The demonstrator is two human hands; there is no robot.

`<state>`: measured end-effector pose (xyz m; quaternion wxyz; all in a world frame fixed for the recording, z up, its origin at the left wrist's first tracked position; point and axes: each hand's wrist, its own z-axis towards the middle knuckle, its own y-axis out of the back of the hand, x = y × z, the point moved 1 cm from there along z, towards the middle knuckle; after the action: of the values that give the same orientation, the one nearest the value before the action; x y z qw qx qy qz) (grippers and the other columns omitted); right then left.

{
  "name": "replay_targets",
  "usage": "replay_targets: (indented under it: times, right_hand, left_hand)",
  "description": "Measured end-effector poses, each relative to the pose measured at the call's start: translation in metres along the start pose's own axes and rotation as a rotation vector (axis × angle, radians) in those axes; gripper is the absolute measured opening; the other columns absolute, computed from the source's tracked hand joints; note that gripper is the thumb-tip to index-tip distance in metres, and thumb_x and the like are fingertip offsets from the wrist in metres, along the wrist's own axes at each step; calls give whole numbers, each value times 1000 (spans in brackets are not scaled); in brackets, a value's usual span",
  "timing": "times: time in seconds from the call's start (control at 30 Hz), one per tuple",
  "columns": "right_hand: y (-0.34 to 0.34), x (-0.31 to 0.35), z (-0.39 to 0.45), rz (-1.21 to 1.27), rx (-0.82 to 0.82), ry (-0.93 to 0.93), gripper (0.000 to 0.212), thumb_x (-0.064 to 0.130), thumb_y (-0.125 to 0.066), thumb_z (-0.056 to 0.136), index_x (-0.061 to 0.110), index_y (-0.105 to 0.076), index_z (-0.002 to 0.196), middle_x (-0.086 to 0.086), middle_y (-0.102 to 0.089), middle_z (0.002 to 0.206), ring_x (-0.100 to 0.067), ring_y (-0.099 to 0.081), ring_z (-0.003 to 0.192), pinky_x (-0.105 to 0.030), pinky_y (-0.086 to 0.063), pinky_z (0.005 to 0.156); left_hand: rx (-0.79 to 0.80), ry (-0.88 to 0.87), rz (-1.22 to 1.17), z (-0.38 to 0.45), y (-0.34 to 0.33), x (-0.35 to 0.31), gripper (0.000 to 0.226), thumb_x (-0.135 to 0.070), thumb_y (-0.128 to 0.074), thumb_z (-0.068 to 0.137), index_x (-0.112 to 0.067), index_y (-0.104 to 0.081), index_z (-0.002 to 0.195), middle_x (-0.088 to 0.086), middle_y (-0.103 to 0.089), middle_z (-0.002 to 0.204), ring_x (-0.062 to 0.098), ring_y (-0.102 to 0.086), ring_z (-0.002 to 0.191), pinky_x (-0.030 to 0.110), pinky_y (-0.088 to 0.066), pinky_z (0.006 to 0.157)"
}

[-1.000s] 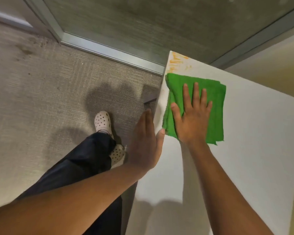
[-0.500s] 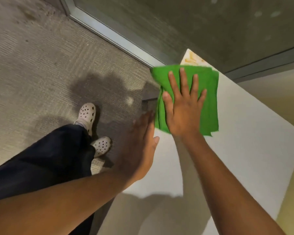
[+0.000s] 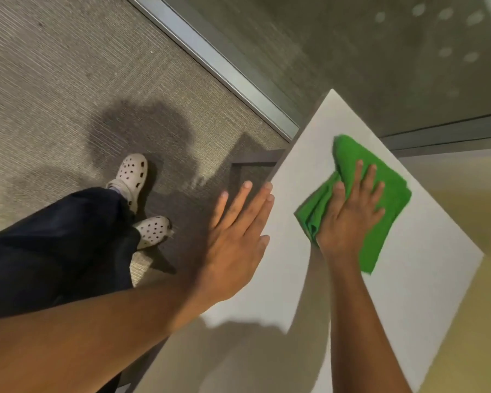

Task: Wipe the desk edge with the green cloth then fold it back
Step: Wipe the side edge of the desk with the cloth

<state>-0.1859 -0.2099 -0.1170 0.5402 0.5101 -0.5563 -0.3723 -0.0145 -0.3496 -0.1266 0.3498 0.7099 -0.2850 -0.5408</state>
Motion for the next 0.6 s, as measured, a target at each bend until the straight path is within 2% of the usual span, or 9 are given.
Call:
replay_targets:
  times: [0.07,0.1,0.2,0.27,0.33,0.5,0.6]
  right_hand:
    - [-1,1,-4,-3,-8,-101,57,45,-21,113,31,-13,169,2,-4,178,-32,1,165,-72,-5,125]
    - [-3,7,-6,-23,2,-70,59,47,-19,112,32,-11,169,2,-3,178,-33,2,165,-72,-4,126]
    - [-10,25,-14,-98,75,242,60,52,-15,111,37,-7,168,6,-1,178,-31,7,165,-65,4,128]
    - [-9,32,0,-115,100,363,59,52,-16,111,38,-9,168,7,-2,178,-30,6,165,-65,4,127]
    - [-9,40,31,-121,55,350,58,51,-20,112,38,-15,167,7,-8,178,-31,0,165,-67,-2,127]
    - [-11,57,99,-52,-52,83,57,53,-20,111,38,-22,166,11,-17,176,-29,-9,164,-70,-6,126]
    - [-13,55,67,-33,-48,146,57,52,-22,111,38,-22,166,9,-17,176,-30,-8,165,-69,-7,127]
  left_hand:
    - [3,-9,35,-2,-2,1,66,-38,-32,111,-11,-19,170,4,-7,181,31,-8,167,59,-23,131]
    - [9,-17,33,-3,-3,3,66,-39,-29,112,-11,-15,170,4,-4,181,31,-5,167,59,-21,132]
    - [-2,-23,-6,-2,-7,5,66,-39,-28,112,-11,-13,170,3,-2,181,29,-3,167,59,-20,132]
    - [-23,-18,-26,-2,-10,6,67,-39,-31,111,-10,-16,170,4,-6,181,29,-6,167,60,-22,131]
    - [-47,-14,-80,-3,-11,6,67,-37,-36,111,-11,-18,170,4,-12,180,29,-10,167,60,-23,130]
    - [-62,-4,-251,-3,-10,10,65,-32,-38,110,-10,-18,169,2,-14,180,25,-15,167,58,-19,132]
    - [-39,54,-361,-5,-8,13,68,-38,-30,110,-10,-11,170,6,-12,180,25,-10,167,57,-11,134]
